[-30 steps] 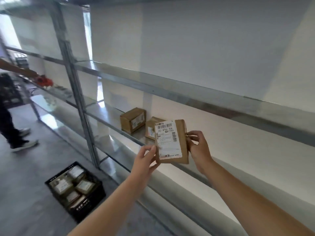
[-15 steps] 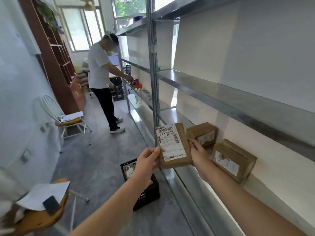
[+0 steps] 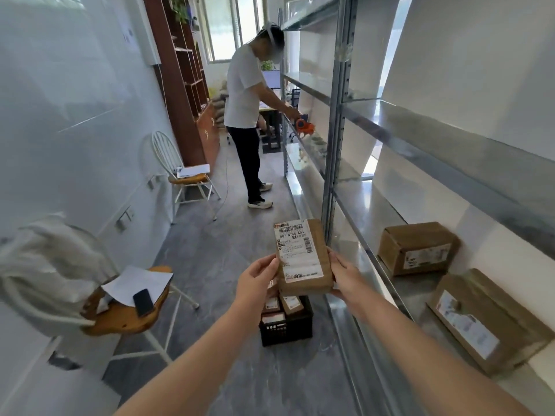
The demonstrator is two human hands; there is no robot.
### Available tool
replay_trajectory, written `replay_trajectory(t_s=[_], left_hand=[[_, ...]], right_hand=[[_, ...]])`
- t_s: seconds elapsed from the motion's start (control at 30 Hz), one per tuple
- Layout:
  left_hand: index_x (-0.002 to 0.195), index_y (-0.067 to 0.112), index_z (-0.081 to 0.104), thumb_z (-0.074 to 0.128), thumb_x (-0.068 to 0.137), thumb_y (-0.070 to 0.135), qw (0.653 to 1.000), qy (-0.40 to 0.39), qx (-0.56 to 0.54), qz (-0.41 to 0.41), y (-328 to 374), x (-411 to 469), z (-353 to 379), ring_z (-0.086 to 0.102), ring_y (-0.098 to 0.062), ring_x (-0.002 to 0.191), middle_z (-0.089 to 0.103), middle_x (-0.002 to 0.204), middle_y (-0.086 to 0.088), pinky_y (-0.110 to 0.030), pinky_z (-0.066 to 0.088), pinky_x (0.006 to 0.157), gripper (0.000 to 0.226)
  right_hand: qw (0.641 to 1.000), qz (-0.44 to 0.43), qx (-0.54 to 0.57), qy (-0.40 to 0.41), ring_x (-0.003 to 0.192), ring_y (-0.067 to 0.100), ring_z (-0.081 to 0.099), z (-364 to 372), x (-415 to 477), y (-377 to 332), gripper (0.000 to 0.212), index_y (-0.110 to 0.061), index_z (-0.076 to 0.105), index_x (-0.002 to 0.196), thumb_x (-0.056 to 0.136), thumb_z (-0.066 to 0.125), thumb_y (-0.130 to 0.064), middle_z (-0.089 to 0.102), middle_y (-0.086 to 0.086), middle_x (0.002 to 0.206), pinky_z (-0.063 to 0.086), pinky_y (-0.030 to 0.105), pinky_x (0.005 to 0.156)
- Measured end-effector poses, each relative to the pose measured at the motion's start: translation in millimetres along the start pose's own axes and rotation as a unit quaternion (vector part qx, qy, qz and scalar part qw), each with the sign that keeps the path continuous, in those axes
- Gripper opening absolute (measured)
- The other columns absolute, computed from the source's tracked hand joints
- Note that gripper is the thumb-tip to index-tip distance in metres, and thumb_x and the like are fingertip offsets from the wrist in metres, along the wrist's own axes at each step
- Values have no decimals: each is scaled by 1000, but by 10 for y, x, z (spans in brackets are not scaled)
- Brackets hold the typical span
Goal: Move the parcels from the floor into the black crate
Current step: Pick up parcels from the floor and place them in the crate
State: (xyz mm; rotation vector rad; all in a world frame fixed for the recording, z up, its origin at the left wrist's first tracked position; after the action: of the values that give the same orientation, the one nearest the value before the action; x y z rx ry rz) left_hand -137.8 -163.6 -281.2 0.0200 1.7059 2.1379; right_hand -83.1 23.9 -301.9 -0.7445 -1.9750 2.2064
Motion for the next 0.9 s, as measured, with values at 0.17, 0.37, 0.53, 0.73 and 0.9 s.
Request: replay_trajectory(t_s=[0.17, 0.37, 0.53, 0.73, 0.9], left_hand=[[114, 12, 70, 61, 96, 17, 1000, 2, -16, -9, 35, 267, -124, 74, -13, 91, 76, 107, -6, -25, 58, 67, 20], [110, 18, 73, 62, 96, 17, 999, 7, -38, -22, 120, 796, -363, 74, -14, 94, 77, 103, -1, -29, 58, 75, 18], [109, 20, 74, 62, 96, 19, 999, -8, -41, -26, 303, 1315, -590, 74, -14, 94, 77, 103, -1, -32, 56, 83, 18], [113, 22, 72, 58, 98, 20, 998, -50, -36, 4, 620, 1955, -749, 74, -12, 93, 77, 104, 1, -23, 59, 72, 20], [108, 21, 73, 61, 96, 19, 998, -39, -50, -6, 726, 2409, -968, 74, -11, 90, 78, 100, 0, -22, 59, 65, 17]], right_hand=[[1000, 7, -22, -1, 105, 13, 67, 154, 301, -68, 33, -42, 56, 132, 104, 38, -43, 75, -8, 107, 54, 38, 92], [998, 12, -50, 24, 106, 20, 66, 418, 759, -206, 32, -44, 56, 130, 104, 38, -45, 74, -4, 108, 51, 46, 100], [997, 13, -67, 30, 108, 19, 66, 729, 1133, -399, 36, -40, 53, 136, 105, 35, -43, 73, -3, 112, 51, 47, 99], [995, 7, -79, 64, 95, 13, 67, 1043, 1676, -727, 37, -35, 51, 138, 106, 33, -39, 73, -2, 106, 51, 27, 67], [992, 7, -94, 83, 94, 16, 69, 1299, 2115, -808, 35, -36, 53, 136, 106, 36, -37, 73, -2, 104, 57, 32, 74]])
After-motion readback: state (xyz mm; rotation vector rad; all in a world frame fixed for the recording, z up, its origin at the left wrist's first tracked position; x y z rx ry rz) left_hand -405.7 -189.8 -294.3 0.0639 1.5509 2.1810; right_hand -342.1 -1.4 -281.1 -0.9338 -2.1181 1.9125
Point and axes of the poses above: each hand's wrist, its own x-axis towards the middle knuckle, its own z-axis out of the palm, y = z × x, the point moved 4 cm from there along x, towards the middle knuckle
